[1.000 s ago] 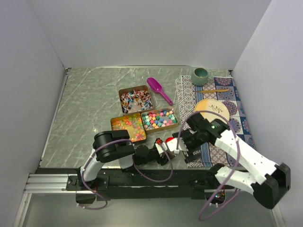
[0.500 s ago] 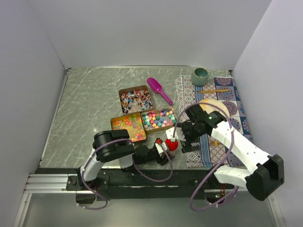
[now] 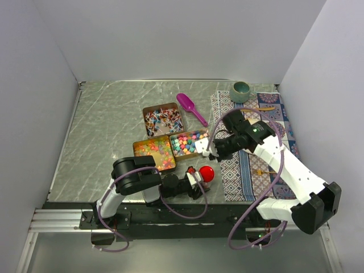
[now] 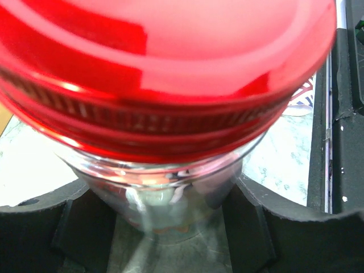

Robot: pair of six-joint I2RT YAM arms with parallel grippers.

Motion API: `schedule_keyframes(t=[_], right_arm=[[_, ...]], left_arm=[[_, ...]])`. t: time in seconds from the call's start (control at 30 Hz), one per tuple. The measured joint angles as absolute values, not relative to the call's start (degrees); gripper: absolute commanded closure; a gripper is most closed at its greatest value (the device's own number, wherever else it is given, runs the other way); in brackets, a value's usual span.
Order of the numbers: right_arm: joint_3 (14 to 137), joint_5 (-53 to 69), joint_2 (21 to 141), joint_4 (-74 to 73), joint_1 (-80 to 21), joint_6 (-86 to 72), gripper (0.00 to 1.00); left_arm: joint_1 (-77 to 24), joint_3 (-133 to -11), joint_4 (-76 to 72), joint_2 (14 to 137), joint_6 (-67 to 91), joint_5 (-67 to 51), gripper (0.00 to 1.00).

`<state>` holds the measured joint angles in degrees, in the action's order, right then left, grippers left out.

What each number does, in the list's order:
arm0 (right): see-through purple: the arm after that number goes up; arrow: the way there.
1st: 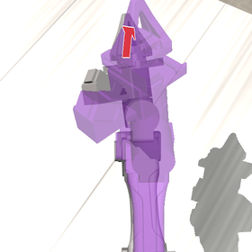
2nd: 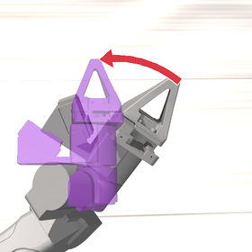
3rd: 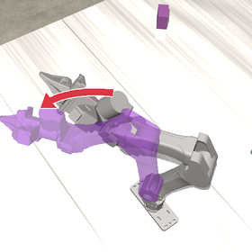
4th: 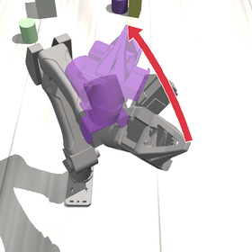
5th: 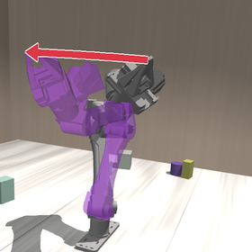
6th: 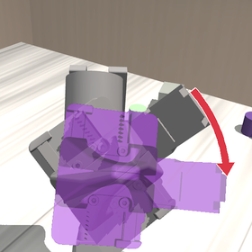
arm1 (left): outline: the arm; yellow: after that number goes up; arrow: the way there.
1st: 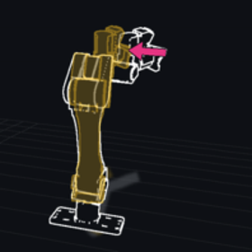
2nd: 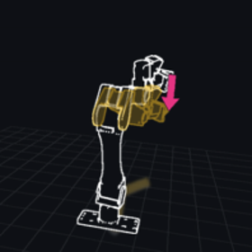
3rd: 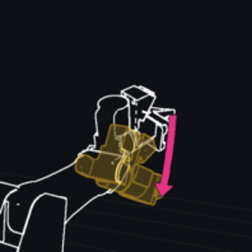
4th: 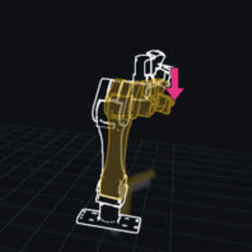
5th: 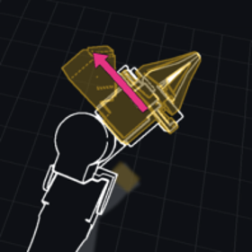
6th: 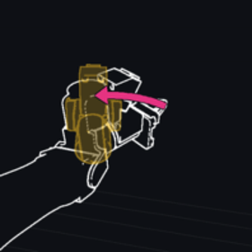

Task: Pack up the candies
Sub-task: Screw the bottle lid onto the packing bottle.

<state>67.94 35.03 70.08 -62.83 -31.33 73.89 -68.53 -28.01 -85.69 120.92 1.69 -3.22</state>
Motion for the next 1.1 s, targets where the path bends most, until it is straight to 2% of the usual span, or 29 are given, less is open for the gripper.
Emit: schedule_keyframes(t=[0.17,0.5,0.8,1.1], right_arm=[[68.55,36.53,71.92,-62.94,-34.72,72.14,1.0],[60.14,34.72,71.66,-61.12,-41.19,69.6,1.0],[58.65,38.22,71.75,-57.58,-39.0,66.48,1.0],[62.13,31.88,71.59,-58.19,-36.1,66.52,1.0]], left_arm=[[-68.53,-28.01,-85.69,120.92,1.69,-3.22,0.99],[-68.47,-28.03,-85.67,120.95,1.74,-3.31,0.99],[-68.4,-28.05,-85.69,120.99,1.76,-3.44,0.99],[-68.4,-28.16,-85.69,121.08,1.61,-3.64,0.99]])
